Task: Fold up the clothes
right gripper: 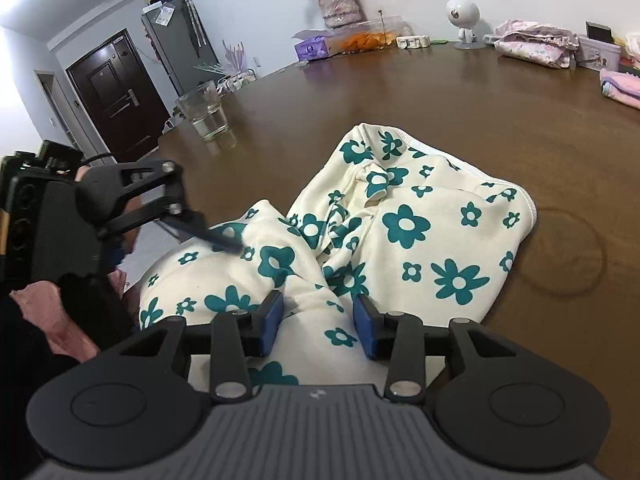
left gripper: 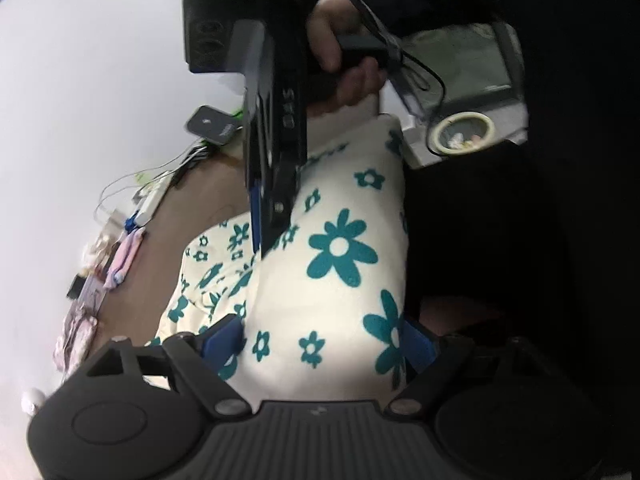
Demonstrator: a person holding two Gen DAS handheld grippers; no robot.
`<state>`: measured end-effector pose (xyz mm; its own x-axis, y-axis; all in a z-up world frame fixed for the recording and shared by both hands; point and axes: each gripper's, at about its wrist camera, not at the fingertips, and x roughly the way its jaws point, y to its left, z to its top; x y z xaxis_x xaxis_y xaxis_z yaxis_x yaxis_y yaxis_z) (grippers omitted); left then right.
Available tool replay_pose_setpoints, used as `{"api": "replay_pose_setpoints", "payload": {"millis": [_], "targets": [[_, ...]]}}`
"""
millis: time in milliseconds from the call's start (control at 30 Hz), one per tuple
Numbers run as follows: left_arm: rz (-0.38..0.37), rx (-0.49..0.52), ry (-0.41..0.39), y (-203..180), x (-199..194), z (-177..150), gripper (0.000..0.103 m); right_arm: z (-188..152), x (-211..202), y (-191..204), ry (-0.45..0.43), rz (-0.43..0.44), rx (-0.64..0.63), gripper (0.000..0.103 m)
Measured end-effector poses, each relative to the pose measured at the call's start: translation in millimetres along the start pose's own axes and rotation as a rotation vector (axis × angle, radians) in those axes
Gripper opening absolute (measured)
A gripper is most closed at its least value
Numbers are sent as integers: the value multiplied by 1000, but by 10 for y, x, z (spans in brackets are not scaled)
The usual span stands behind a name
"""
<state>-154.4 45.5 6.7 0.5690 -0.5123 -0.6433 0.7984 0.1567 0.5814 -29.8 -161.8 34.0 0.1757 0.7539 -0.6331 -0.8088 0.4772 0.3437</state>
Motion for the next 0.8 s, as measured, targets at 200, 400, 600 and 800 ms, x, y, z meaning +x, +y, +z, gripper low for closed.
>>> {"api": "replay_pose_setpoints", "payload": {"millis": [200, 400, 600, 800], "targets": [[-120, -166, -7, 310, 17, -30, 65, -218, -345, 432, -186, -130, -193, 52], [-239, -290, -20, 595, 55, -67, 64, -656, -524, 958, -166, -128, -530, 99], [-318, -354, -32, 735, 50, -90, 64, -829, -292, 942, -146, -315, -736, 80], [-451, -482, -57, 848, -65, -145, 51, -675, -282, 756, -75, -156, -607, 45]]}}
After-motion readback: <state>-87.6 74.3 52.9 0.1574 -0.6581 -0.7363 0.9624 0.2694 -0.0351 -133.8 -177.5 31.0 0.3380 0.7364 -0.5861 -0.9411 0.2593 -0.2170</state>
